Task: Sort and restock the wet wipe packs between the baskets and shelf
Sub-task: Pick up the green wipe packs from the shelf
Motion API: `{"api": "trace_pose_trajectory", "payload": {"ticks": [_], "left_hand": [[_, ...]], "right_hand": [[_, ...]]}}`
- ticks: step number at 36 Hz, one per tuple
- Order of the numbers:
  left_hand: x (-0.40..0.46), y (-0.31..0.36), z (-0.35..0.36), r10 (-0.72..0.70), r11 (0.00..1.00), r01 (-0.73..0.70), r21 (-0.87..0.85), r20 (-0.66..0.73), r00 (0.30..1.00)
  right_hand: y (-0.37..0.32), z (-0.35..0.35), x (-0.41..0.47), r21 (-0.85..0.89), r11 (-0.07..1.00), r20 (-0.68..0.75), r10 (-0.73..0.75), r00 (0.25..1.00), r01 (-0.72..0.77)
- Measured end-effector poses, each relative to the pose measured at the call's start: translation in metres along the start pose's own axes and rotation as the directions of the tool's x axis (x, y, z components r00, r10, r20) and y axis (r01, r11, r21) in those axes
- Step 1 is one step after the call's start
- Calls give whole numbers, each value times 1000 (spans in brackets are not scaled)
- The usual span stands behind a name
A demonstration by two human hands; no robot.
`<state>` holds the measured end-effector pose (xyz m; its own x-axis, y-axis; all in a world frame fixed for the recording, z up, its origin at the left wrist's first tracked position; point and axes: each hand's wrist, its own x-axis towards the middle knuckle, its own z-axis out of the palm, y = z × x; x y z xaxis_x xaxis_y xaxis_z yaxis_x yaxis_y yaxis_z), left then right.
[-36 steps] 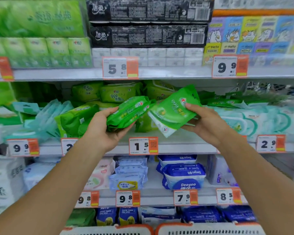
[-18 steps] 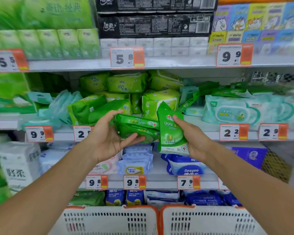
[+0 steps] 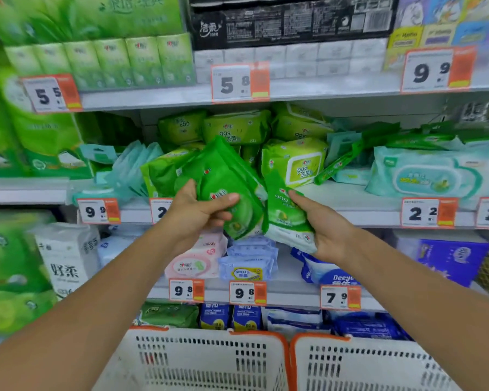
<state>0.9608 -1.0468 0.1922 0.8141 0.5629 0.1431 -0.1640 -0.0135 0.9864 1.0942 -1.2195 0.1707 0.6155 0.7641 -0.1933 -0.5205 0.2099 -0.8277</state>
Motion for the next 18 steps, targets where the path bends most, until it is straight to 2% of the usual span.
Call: {"api": "trace_pose_trajectory", "payload": {"ticks": [4,6,8,11,14,15,18], "left_hand": [[-3,6,-39,-1,974,11,227,-42,999],[-8,10,-58,-35,947,45,319,-37,999],[-13,6,-75,-76,922,88,378,-48,996],[-25,-5,-76,-140,952,123,281,39,989],[-39,-24,-69,-182,972,177,156,19,983],[-43,-30,-66,-188,975,184,123,18,982],[-47,-49,-64,-209,977,207,55,26,978]], "right_hand": [[3,2,-8,-277,959,49,-47,998,59],[10,-1,-11,-468,882,70,-12,997,44],[23,-2,-12,-589,808,79,75,994,-14],[47,-5,-11,-633,765,66,207,976,-119],[71,6,-12,-824,552,42,284,958,-127],[74,12,-11,-836,540,59,256,965,-92],[72,32,-10,-694,720,187,214,959,-26]]}}
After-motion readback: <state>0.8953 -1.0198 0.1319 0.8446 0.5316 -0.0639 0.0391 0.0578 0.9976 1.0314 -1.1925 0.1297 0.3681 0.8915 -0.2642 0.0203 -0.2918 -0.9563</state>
